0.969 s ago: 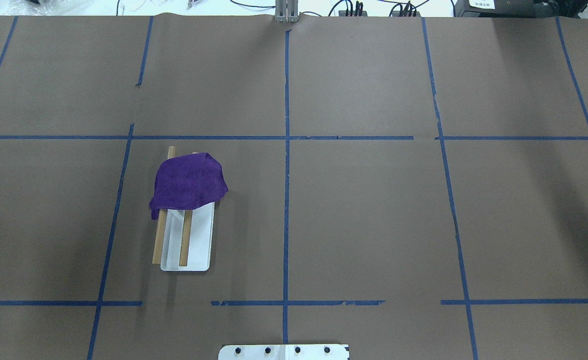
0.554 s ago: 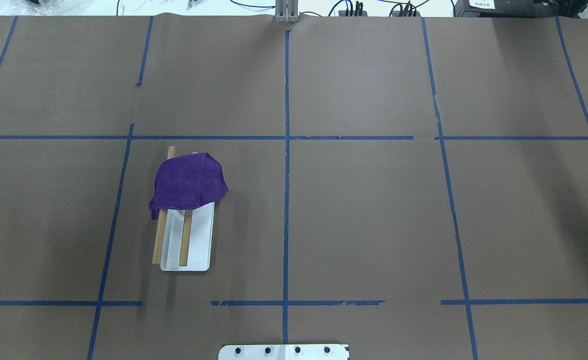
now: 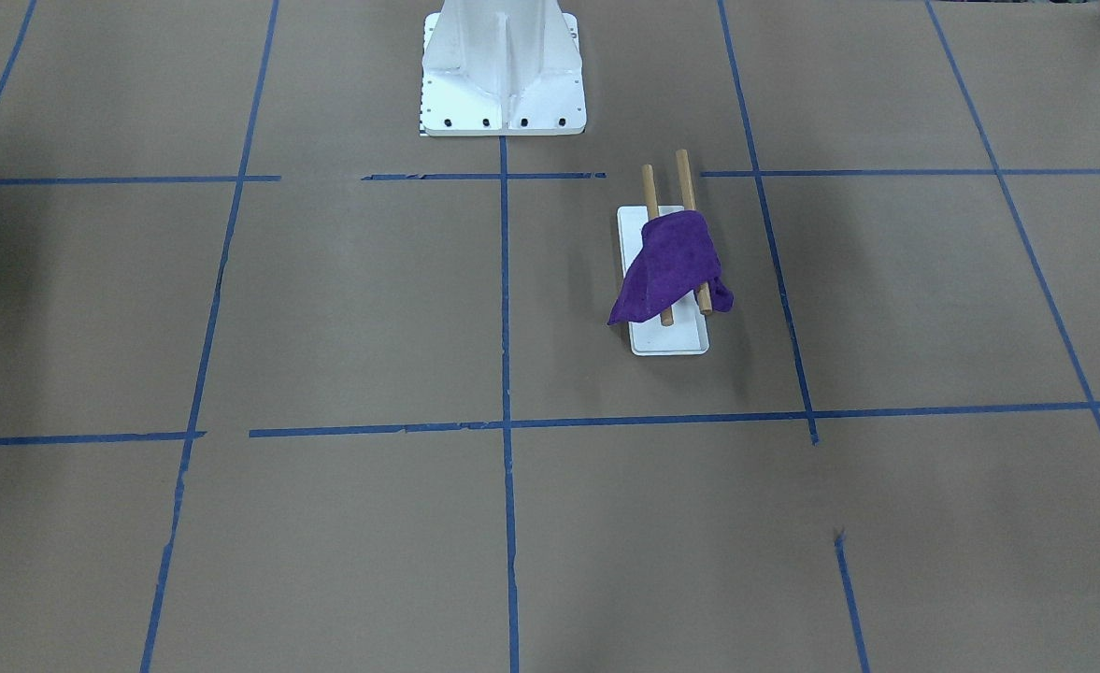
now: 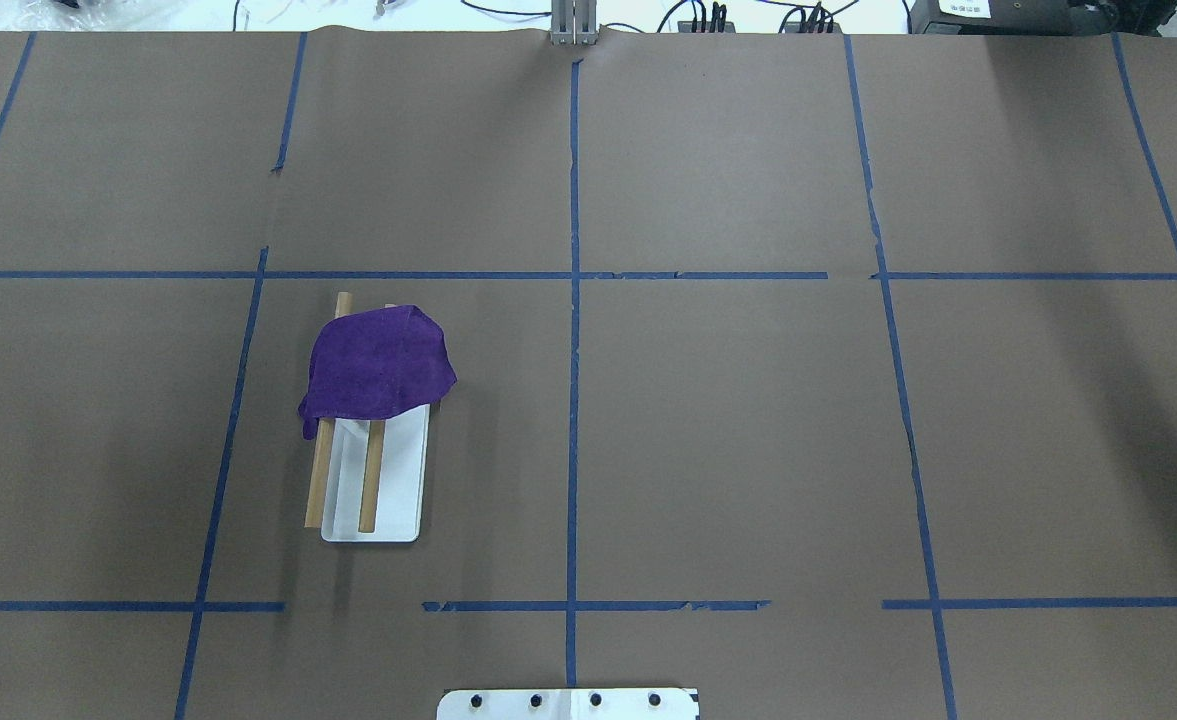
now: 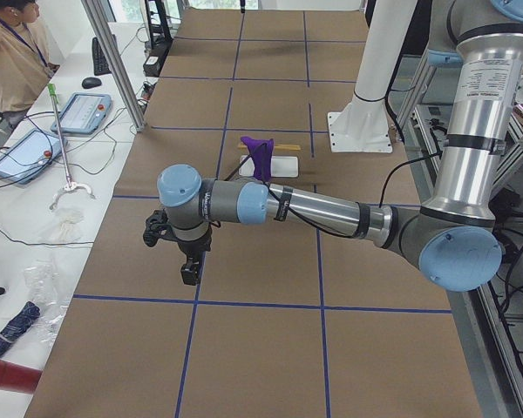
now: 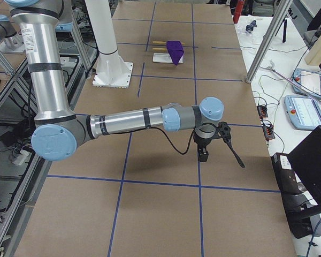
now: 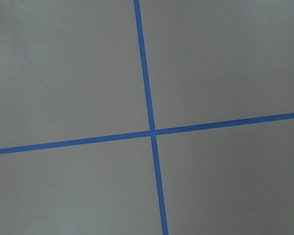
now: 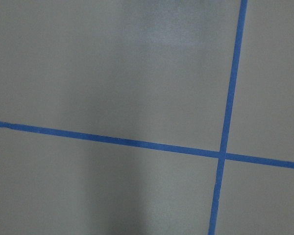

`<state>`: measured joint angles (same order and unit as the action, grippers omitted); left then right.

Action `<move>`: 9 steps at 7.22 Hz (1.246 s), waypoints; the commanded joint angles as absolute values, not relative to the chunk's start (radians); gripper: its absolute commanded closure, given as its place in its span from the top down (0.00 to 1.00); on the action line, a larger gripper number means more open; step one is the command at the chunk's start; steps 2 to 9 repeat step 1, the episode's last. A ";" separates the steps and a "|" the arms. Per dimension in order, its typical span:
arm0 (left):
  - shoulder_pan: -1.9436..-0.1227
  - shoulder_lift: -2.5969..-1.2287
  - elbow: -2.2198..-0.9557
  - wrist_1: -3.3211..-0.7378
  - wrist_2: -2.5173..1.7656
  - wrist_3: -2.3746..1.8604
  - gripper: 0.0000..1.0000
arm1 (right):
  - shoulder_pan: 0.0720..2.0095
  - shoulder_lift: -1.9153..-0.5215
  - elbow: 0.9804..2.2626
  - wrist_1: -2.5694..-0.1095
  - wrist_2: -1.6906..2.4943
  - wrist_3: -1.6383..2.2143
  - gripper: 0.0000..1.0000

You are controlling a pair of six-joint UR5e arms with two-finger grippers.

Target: Hang towel on rack

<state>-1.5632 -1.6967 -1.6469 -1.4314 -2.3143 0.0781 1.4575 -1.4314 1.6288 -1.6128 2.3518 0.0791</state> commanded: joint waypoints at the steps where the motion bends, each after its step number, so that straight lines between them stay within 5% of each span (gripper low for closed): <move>1: -1.563 -1.721 -1.657 -1.433 -2.315 0.078 1.00 | 1.457 -1.430 1.615 -1.609 2.329 0.110 1.00; 9: -1.563 -1.721 -1.657 -1.433 -2.315 0.078 1.00 | 1.457 -1.430 1.615 -1.609 2.329 0.110 1.00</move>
